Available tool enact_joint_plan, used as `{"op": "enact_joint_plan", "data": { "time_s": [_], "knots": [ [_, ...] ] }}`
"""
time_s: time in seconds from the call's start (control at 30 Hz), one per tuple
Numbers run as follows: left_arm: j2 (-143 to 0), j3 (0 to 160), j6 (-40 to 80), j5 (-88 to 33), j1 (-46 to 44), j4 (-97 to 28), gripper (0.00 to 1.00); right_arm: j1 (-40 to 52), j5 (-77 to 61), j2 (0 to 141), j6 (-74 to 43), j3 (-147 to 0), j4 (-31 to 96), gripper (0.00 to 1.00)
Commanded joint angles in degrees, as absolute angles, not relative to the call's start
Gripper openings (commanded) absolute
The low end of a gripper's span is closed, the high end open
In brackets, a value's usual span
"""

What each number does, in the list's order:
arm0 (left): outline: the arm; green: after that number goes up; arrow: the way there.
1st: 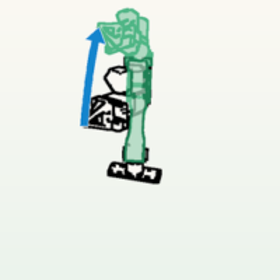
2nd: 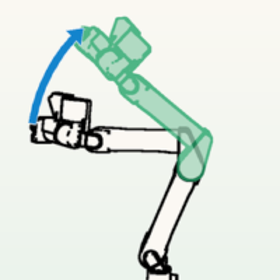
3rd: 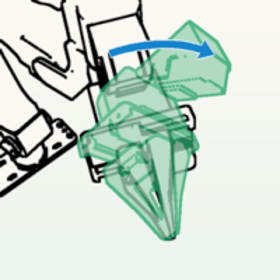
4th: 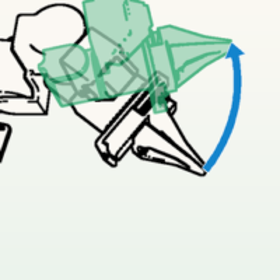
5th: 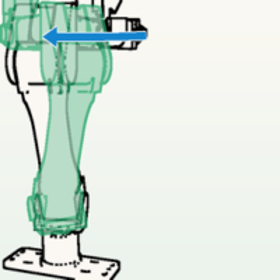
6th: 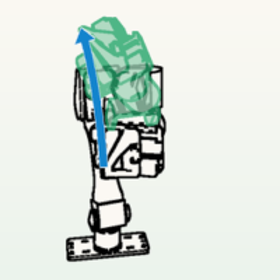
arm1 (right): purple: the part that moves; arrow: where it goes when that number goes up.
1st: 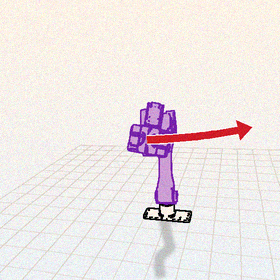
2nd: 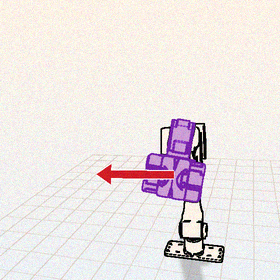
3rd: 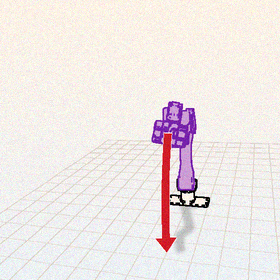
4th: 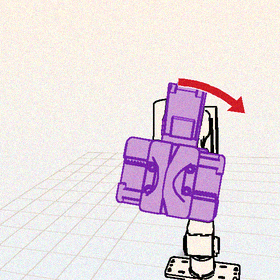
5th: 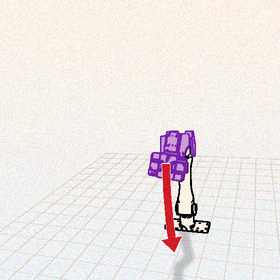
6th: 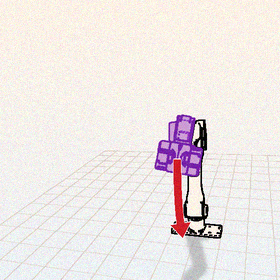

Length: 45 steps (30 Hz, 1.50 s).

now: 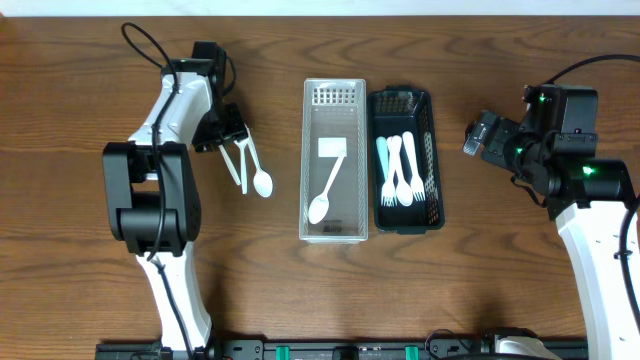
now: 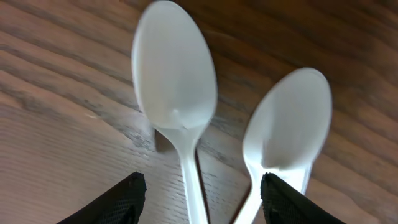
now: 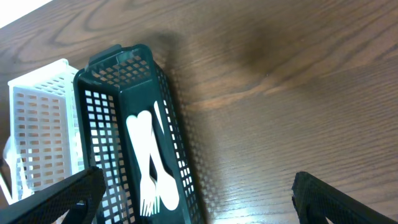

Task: Pack container
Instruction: 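Lower the spoon into the clear basket and open the left gripper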

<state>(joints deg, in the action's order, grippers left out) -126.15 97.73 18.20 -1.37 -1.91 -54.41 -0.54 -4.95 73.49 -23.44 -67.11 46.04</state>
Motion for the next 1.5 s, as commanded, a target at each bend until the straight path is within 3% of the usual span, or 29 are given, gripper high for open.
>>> {"op": "enact_joint_plan", "data": {
  "time_s": [0.0, 0.8, 0.93, 1.07, 1.47],
  "knots": [
    [-125.97, 97.45, 18.50, -0.60, -1.28, -54.50, 0.62, -0.80, -4.73, 73.63, -23.09, -67.66, 46.11, 0.99],
    [-126.23, 92.62, 21.30, 3.46, -0.71, -53.60, 0.61, -0.80, -4.73, 73.63, -23.09, -67.66, 46.13, 0.99],
    [-126.23, 90.35, 21.30, 3.42, -0.71, -52.14, 0.43, -0.80, -4.73, 73.63, -23.11, -67.66, 46.11, 0.99],
    [-126.23, 89.69, 19.97, 0.86, -0.71, -52.34, 0.08, -0.80, -4.73, 73.63, -23.11, -67.66, 46.13, 0.99],
    [-113.54, 96.12, 13.04, -3.20, -2.74, -61.98, 0.06, -0.80, -4.73, 73.63, -23.09, -67.66, 46.11, 0.99]
  ]
}}
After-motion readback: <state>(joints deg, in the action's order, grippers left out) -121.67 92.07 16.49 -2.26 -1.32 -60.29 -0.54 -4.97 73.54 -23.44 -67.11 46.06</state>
